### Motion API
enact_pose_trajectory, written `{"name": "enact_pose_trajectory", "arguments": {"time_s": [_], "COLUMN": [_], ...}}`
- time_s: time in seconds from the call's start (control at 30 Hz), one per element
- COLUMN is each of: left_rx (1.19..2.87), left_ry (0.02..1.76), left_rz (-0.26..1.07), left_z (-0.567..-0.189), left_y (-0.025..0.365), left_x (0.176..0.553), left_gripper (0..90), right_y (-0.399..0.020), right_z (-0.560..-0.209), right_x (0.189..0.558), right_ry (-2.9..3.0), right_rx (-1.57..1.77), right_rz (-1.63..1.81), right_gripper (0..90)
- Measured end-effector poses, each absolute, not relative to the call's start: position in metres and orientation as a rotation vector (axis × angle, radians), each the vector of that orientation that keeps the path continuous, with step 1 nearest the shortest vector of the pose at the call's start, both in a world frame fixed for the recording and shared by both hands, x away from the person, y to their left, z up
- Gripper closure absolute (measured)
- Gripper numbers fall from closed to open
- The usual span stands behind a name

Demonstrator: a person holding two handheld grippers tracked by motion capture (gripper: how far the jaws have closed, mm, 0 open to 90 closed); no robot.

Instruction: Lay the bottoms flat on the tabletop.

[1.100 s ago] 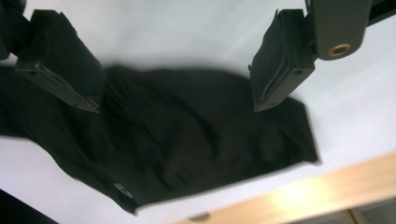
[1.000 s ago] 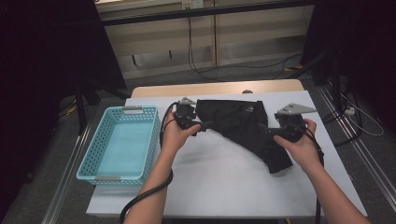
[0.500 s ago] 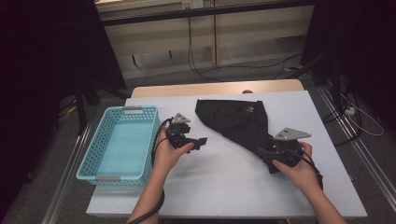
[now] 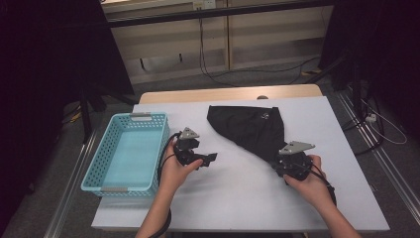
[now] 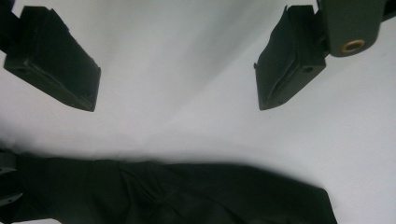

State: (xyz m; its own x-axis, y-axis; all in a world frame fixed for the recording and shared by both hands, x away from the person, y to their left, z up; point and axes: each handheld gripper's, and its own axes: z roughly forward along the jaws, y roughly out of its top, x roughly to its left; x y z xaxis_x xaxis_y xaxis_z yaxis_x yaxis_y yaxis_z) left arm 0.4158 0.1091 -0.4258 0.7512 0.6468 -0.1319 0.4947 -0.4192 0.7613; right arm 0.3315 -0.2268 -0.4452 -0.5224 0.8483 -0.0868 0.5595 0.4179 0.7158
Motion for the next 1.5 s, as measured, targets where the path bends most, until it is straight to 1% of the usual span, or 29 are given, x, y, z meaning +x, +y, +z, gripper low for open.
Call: {"name": "enact_pose_trajectory", "arguments": {"time_s": [0.1,0.23,0.3,0.4,0.5,0.6,0.87,1.17,1.27,1.33,1.37,1.43,1.5], "left_rx": [2.103,2.106,2.113,2.11,2.098,2.109,2.114,2.094,2.085,2.087,2.09,2.092,2.099], "left_ry": [0.849,0.848,0.842,0.838,0.837,0.836,0.824,0.859,0.871,0.878,0.878,0.878,0.871], "left_rz": [0.235,0.227,0.226,0.228,0.229,0.223,0.23,0.227,0.224,0.229,0.227,0.23,0.229], "left_z": [-0.425,-0.426,-0.426,-0.424,-0.424,-0.425,-0.424,-0.423,-0.424,-0.424,-0.425,-0.425,-0.425], "left_y": [0.11,0.108,0.108,0.107,0.106,0.104,0.108,0.117,0.12,0.121,0.121,0.12,0.119], "left_x": [0.416,0.417,0.417,0.417,0.417,0.416,0.413,0.41,0.411,0.411,0.411,0.41,0.41], "left_gripper": [14.2,14.1,14.0,14.0,14.0,14.0,14.0,14.0,14.0,14.0,14.0,14.0,14.0], "right_y": [-0.229,-0.231,-0.229,-0.227,-0.227,-0.23,-0.243,-0.249,-0.256,-0.265,-0.268,-0.278,-0.282], "right_z": [-0.448,-0.452,-0.454,-0.455,-0.456,-0.453,-0.429,-0.406,-0.404,-0.408,-0.411,-0.418,-0.421], "right_x": [0.333,0.338,0.341,0.344,0.346,0.348,0.345,0.35,0.353,0.357,0.358,0.36,0.359], "right_ry": [2.234,2.227,2.232,2.218,2.213,2.21,2.148,2.127,2.101,2.06,2.034,1.995,1.984], "right_rx": [1.211,1.237,1.239,1.224,1.215,1.227,1.256,1.266,1.289,1.307,1.327,1.377,1.386], "right_rz": [0.879,0.88,0.882,0.872,0.884,0.911,1.048,1.227,1.248,1.199,1.182,1.137,1.099], "right_gripper": [56.3,58.6,61.1,68.1,77.8,81.1,82.9,83.0,82.5,81.5,79.6,78.8,75.1]}}
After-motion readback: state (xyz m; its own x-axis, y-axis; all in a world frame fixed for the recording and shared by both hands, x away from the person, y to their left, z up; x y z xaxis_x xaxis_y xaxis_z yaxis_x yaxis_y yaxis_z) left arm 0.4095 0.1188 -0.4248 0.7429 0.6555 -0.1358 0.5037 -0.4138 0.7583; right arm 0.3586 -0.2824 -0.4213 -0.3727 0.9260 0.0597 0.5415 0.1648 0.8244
